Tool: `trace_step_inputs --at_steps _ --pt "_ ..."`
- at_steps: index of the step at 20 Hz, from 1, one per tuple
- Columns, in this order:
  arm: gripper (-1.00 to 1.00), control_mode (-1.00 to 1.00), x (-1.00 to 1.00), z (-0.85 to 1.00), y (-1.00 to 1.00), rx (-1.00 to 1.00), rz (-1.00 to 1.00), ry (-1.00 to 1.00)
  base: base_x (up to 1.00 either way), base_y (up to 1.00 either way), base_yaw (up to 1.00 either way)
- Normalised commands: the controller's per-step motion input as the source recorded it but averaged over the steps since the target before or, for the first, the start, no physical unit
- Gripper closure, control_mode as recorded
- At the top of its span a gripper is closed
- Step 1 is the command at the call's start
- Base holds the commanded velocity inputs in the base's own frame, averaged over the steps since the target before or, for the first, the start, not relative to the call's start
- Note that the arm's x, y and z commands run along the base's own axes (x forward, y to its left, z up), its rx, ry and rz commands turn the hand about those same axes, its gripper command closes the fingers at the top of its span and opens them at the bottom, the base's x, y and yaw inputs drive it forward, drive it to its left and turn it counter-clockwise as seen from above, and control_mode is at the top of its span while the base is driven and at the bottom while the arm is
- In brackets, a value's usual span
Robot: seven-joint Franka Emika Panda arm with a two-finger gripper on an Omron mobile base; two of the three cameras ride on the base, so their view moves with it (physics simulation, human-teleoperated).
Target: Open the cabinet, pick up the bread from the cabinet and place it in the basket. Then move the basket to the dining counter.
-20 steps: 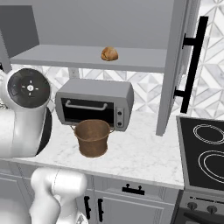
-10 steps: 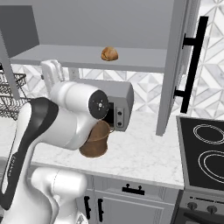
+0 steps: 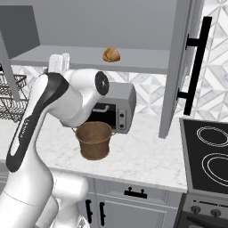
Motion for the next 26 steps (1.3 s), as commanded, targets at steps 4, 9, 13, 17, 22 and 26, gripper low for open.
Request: trace_step_inputs --at_steps 4,9,13,17,22,26 --pt "-1.0 -1.0 0.51 0.0 0.84 0.06 0.2 0.35 0.0 0.0 0.0" --pt "-1.0 -1.0 0.6 0.0 0.99 0.08 0.19 0.27 0.0 0.0 0.0" --pt "-1.0 -1.0 0.25 0.0 1.0 0.15 0.19 0.21 0.0 0.0 0.0" --pt "-1.0 -1.0 -0.23 0.0 1.0 0.13 0.18 0.07 0.0 0.0 0.0" --pt "-1.0 -1.0 -0.42 -0.08 1.0 0.01 0.06 0.0 0.0 0.0 0.0" --pt "-1.0 -1.0 -0.06 -0.1 1.0 -0.03 0.0 0.02 0.0 0.0 0.0"
